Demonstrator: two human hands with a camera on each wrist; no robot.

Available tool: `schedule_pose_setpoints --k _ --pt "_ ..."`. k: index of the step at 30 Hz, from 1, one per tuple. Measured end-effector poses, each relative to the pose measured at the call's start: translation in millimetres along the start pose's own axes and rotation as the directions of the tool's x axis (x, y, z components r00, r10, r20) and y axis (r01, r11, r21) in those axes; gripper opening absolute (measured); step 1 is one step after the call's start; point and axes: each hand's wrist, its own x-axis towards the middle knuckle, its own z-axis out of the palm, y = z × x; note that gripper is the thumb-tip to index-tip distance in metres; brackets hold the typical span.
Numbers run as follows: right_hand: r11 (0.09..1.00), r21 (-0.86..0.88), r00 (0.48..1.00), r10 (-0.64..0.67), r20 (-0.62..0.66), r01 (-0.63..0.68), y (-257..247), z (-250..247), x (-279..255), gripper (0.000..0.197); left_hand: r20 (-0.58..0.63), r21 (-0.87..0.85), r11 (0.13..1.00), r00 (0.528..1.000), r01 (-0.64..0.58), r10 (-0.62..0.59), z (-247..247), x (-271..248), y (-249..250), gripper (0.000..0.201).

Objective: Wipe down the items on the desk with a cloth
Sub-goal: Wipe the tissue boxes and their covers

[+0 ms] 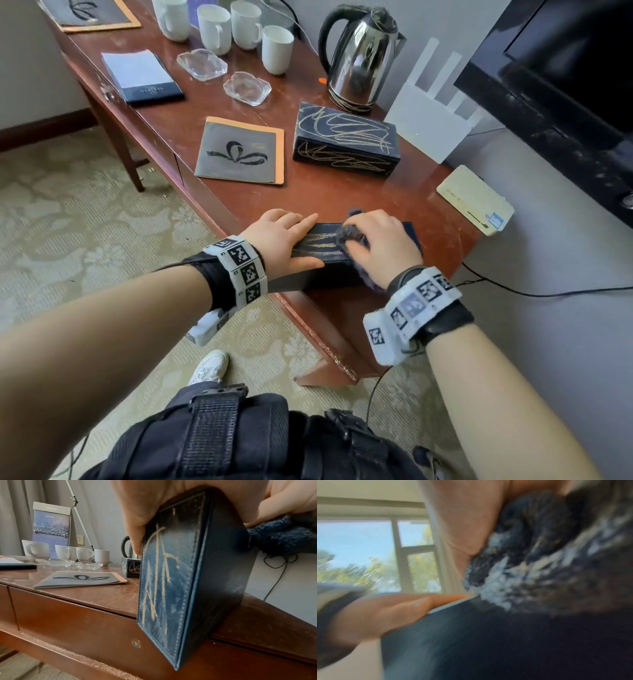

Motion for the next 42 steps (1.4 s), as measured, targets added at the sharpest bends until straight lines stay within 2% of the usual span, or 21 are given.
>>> schedule_pose_setpoints --k 2,3,5,7,10,12,14,17,19,21,23,25,27,30,32,34,36,39,42 --pt "0.985 0.010 0.984 0.174 -0.035 -0.173 21.0 -7.4 11.0 0.029 0.005 -0.003 1.000 1.000 -0.002 0.002 -0.9 -0.4 0.0 0.080" --pt "0.960 0.017 0.958 0.279 -0.065 -0.278 30.2 -10.9 14.5 0.030 0.008 -0.003 1.000 1.000 -0.002 0.002 -0.6 -0.3 -0.4 0.080" --pt "0.922 0.007 0.917 0.386 -0.097 -0.387 34.8 -11.6 17.2 0.031 0.014 -0.002 1.000 1.000 0.005 -0.005 0.2 0.3 -1.6 0.081" --pt "0.944 -0.035 0.940 0.324 -0.103 -0.329 19.6 -6.0 14.8 0.031 0.016 -0.007 1.000 1.000 0.009 -0.009 1.1 0.7 -2.3 0.081" --pt "0.997 -0.038 0.994 0.061 -0.089 -0.065 -4.2 7.6 2.1 0.030 0.007 -0.015 1.000 1.000 0.014 -0.013 2.0 0.5 -2.1 0.081" --pt "1.000 0.031 0.998 0.007 -0.067 -0.005 0.0 6.0 -1.0 0.030 0.002 -0.021 1.000 1.000 0.013 -0.013 2.1 0.4 -2.9 0.081" --pt "0.991 0.059 0.990 0.122 -0.073 -0.118 19.9 -1.6 3.9 0.030 0.004 -0.025 1.000 1.000 0.014 -0.014 2.3 0.7 -3.8 0.082" --pt "0.922 0.074 0.915 0.387 -0.109 -0.381 50.3 -12.2 9.8 0.032 -0.002 -0.027 0.999 1.000 0.022 -0.022 3.6 0.2 -2.9 0.081" --pt "0.890 0.112 0.884 0.454 -0.114 -0.443 50.9 -12.7 9.7 0.032 -0.012 -0.032 0.999 1.000 0.026 -0.026 4.7 0.6 -3.2 0.081" --pt "0.924 0.036 0.914 0.382 -0.141 -0.380 35.3 -7.5 3.9 0.031 -0.016 -0.030 0.999 1.000 0.025 -0.026 6.1 1.5 -3.4 0.081" --pt "0.981 -0.021 0.967 0.186 -0.173 -0.192 14.1 4.8 -8.8 0.030 -0.007 -0.028 0.999 0.999 0.035 -0.035 6.2 2.1 -3.3 0.080" --pt "0.999 0.007 0.986 0.041 -0.160 -0.041 3.9 13.9 -22.1 0.030 0.002 -0.028 0.999 0.999 0.043 -0.043 5.8 2.1 -2.5 0.080" --pt "0.996 0.052 0.985 0.083 -0.150 -0.076 15.6 9.9 -20.0 0.030 0.000 -0.032 0.999 0.999 0.042 -0.043 5.6 2.4 -1.8 0.080" --pt "0.951 0.053 0.938 0.311 -0.156 -0.306 51.0 -3.9 -8.8 0.031 -0.001 -0.031 0.999 0.999 0.042 -0.042 4.7 3.2 0.2 0.079" --pt "0.926 0.075 0.917 0.376 -0.131 -0.369 64.0 -9.3 -7.4 0.032 0.001 -0.026 0.999 0.999 0.043 -0.043 3.8 3.2 1.0 0.080" --pt "0.942 0.026 0.938 0.334 -0.091 -0.333 66.1 -11.6 -10.2 0.032 0.008 -0.025 0.999 0.999 0.048 -0.047 3.2 3.6 1.1 0.079" --pt "0.953 -0.007 0.948 0.300 -0.105 -0.303 65.6 -15.6 -13.4 0.032 0.018 -0.033 0.998 0.999 0.048 -0.047 2.4 6.1 2.0 0.079" --pt "0.942 0.035 0.928 0.334 -0.166 -0.333 64.0 -25.4 -13.7 0.034 0.031 -0.037 0.999 0.999 0.027 -0.026 -1.5 15.8 6.4 0.080" --pt "0.955 0.053 0.947 0.297 -0.125 -0.293 55.1 -27.5 -6.1 0.038 0.040 -0.035 0.999 0.999 -0.005 0.006 -3.9 31.7 13.6 0.081"
